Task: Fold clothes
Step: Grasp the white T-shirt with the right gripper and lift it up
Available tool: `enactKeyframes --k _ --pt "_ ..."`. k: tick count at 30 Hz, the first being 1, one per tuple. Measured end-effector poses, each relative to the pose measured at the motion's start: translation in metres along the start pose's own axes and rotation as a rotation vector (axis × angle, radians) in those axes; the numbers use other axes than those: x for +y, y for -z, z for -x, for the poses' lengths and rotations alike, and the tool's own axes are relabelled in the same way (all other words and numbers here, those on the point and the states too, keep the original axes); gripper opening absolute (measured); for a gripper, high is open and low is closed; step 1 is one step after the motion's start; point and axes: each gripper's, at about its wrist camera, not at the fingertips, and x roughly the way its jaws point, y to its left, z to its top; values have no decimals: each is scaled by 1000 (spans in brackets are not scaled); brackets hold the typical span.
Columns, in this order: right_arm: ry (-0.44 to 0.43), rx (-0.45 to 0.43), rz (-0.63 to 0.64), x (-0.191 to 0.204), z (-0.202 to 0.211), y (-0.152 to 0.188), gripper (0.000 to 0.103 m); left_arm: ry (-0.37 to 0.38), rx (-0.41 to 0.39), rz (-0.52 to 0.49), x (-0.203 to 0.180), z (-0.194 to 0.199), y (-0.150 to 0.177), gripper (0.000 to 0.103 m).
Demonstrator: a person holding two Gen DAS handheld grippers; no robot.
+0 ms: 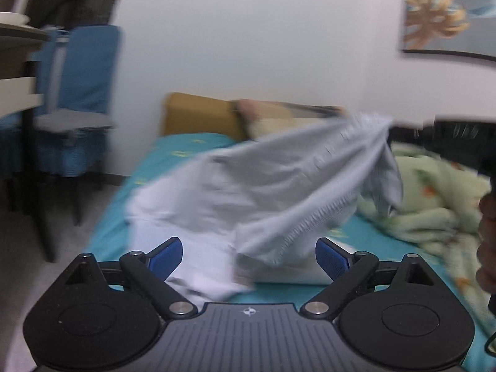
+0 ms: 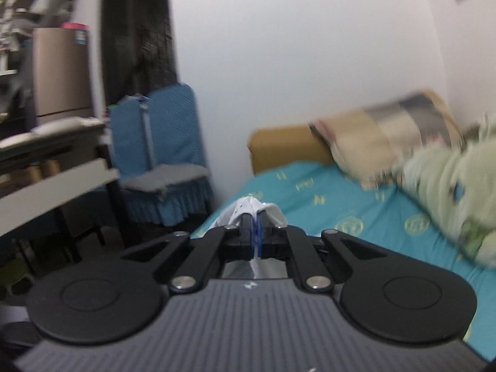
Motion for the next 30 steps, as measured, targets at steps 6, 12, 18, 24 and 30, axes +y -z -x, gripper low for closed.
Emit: enactKeyframes --k 6,12,18,24,30 --pt "-34 -99 54 12 97 -18 5 178 39 -105 -54 25 23 90" --pt "-38 -135 -12 -3 148 -5 5 213 66 -312 -115 33 47 90" --pt "-56 -137 -141 -31 151 3 5 157 143 -534 -171 -5 93 90" --pt "-30 -128 -243 -66 142 17 5 -67 219 -496 -159 -54 112 39" --pt "44 -9 -404 -108 108 40 5 -158 69 -209 -117 -32 78 4"
